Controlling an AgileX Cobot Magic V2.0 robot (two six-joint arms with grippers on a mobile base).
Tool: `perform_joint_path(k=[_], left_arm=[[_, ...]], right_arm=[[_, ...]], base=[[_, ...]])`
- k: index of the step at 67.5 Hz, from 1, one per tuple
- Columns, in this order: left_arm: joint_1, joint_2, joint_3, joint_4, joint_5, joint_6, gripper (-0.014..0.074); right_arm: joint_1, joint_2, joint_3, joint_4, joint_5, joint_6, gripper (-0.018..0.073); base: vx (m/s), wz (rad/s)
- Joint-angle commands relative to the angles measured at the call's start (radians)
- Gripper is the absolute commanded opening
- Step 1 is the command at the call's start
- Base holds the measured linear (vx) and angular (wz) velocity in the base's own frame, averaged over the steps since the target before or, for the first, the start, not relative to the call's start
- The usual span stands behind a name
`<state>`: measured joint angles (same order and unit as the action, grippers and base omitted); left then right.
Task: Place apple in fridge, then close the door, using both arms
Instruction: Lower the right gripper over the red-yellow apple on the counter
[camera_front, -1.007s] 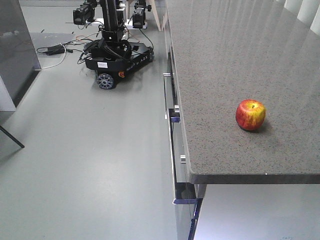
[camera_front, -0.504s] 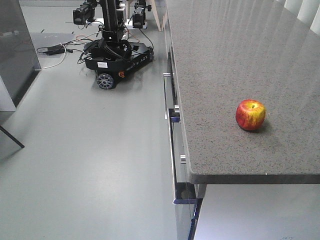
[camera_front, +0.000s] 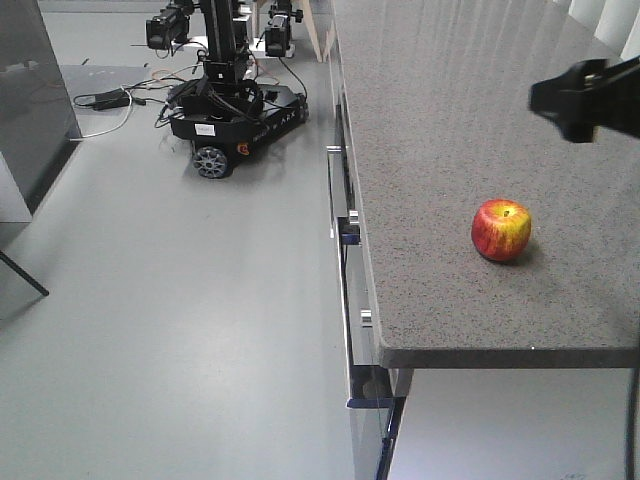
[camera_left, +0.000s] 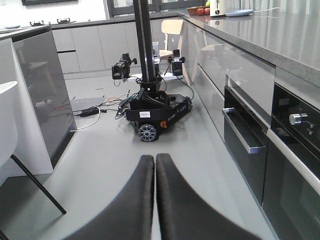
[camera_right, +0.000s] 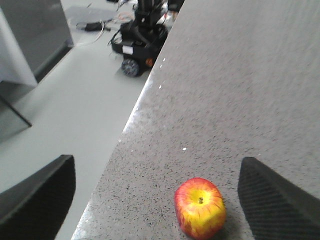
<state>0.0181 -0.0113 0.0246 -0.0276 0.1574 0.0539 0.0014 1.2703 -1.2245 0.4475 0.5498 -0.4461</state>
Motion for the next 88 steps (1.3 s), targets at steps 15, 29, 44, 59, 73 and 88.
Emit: perform_joint_path(k=[15, 29, 44, 59, 73, 88], left_arm=[[0.005, -0.016, 0.028, -0.005, -0.074, -0.010, -0.0006], [0.005, -0.016, 0.028, -0.005, -0.074, -0.010, -0.0006], [0.005, -0.016, 0.028, -0.005, -0.074, -0.010, -0.0006], [0.005, -0.016, 0.028, -0.005, -0.074, -0.010, -0.0006], [0.005, -0.016, 0.028, -0.005, -0.074, -0.010, -0.0006], [0.005, -0.016, 0.028, -0.005, -0.074, -0.010, -0.0006]], right_arm=[[0.001, 0.264, -0.112, 0.044, -0.100, -0.048, 0.0620], [0.001, 0.369, -0.143, 0.021, -0.160, -0.048, 0.0617], [0.001, 0.429, -0.148, 0.019, -0.172, -0.047, 0.0617], [0.001, 0.480, -0.148, -0.001, -0.190, -0.046, 0.0617], [0.001, 0.541, -0.148, -0.002, -0.191, -0.043, 0.0613], [0.001, 0.580, -0.145, -0.002, -0.140, -0.029, 0.0608]], base=[[0.00, 0.00], [0.00, 0.00], [0.00, 0.00], [0.00, 0.00], [0.00, 0.00], [0.00, 0.00]])
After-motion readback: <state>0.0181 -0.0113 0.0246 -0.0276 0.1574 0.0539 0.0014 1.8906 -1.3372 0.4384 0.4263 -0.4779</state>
